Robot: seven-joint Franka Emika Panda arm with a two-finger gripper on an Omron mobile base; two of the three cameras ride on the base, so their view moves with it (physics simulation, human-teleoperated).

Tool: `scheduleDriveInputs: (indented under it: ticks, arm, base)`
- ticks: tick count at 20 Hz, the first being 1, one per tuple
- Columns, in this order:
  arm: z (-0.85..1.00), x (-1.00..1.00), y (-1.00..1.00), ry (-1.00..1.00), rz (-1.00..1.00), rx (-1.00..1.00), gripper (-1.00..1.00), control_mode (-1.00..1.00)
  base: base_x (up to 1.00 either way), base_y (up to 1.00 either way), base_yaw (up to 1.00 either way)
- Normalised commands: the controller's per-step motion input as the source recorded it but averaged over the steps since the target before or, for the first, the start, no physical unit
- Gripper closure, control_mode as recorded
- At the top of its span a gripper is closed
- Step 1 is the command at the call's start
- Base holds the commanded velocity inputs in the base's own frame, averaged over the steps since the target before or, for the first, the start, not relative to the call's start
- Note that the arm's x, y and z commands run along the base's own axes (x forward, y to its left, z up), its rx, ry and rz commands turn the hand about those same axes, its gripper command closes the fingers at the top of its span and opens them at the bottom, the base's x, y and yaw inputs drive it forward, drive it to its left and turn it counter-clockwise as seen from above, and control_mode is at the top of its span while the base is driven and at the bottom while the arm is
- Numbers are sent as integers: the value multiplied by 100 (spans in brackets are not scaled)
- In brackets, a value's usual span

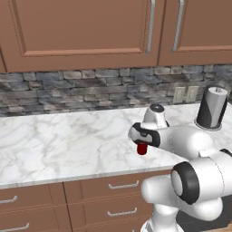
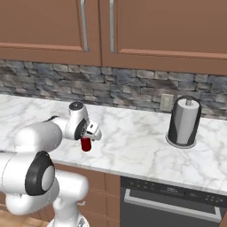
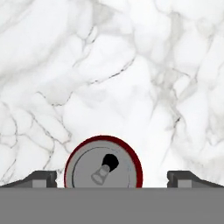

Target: Four empty soda cans are scattered around the kitchen. Gather all the cans and cluster them next to the stove for recycling.

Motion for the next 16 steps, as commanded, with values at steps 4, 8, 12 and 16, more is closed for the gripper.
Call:
scheduleDriveInputs:
  ticks: [4, 8, 12, 16]
  arm:
    - [-34, 10, 0, 1, 0, 0, -100, -100]
    - [-25, 11, 0, 0, 0, 0, 100, -100]
    - [-1, 0, 0, 0, 0, 0, 100, -100]
    - [2, -29, 0, -10, 1, 0, 100, -100]
  base:
    - [0, 0, 0]
    - [0, 0, 0]
    - [0, 0, 0]
    - [0, 0, 0]
